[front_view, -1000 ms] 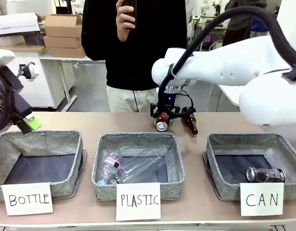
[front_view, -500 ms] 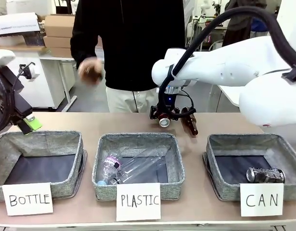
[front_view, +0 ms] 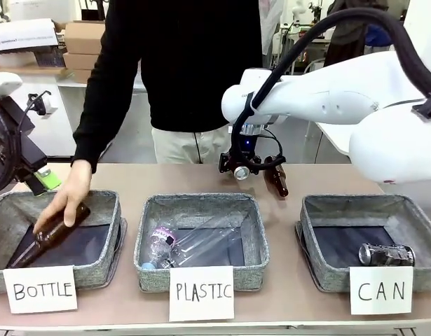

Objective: Sort the can waste into the basket.
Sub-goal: Pick up the can waste from the table and place it in the right Fabric basket.

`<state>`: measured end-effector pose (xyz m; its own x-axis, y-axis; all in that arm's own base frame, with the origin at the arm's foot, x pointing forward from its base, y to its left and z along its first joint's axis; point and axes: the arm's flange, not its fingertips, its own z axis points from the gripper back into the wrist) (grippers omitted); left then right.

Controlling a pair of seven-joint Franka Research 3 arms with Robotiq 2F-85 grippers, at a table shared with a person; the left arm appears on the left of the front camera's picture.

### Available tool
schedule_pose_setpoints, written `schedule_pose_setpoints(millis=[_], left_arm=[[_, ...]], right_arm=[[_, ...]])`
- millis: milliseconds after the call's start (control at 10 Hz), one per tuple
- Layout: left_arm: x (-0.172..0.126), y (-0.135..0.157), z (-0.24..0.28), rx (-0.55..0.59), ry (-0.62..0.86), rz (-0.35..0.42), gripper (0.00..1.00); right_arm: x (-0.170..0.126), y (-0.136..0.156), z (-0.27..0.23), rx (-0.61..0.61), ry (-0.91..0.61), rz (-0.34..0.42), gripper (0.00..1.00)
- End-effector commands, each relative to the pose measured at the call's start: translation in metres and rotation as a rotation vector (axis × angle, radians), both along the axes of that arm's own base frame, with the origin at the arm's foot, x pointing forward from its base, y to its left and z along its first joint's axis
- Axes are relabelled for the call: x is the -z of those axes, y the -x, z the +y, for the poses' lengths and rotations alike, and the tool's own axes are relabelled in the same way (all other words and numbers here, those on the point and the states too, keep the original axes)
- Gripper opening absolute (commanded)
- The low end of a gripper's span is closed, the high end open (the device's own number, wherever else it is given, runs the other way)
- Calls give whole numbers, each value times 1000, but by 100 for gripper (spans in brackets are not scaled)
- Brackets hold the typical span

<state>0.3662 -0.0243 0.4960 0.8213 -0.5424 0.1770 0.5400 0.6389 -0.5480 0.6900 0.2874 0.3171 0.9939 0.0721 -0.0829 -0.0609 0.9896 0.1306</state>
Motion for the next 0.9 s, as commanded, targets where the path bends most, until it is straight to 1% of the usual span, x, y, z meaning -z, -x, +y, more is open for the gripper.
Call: schedule_pose_setpoints(millis=[0,100,200,300,400,500,600,700,800], left_arm=[[-1,1,1,7,-2,-13,100],[-1,1,1,7,-2,-13,100],[-1,1,1,7,-2,-13,100],[-1,1,1,7,-2,-13,100],[-1,1,1,7,-2,-13,100],[-1,1,1,7,-2,-13,100],[-1,1,1,7,-2,-13,100],[-1,1,1,7,-2,-13,100],[-1,1,1,7,-2,-13,100]], right_arm=[[-16,16,-17,-36,-4,-26,0],[-61,30,-44,-120,-56,-42,0],[-111,54,-77,-246,-110,23,0],[-155,94,-110,-377,-115,76,0],[-185,136,-134,-443,-139,160,0],[-205,187,-156,-487,-90,175,0],[-212,231,-171,-511,-66,186,0],[-211,271,-187,-514,-83,196,0],[-204,304,-200,-519,-105,179,0]])
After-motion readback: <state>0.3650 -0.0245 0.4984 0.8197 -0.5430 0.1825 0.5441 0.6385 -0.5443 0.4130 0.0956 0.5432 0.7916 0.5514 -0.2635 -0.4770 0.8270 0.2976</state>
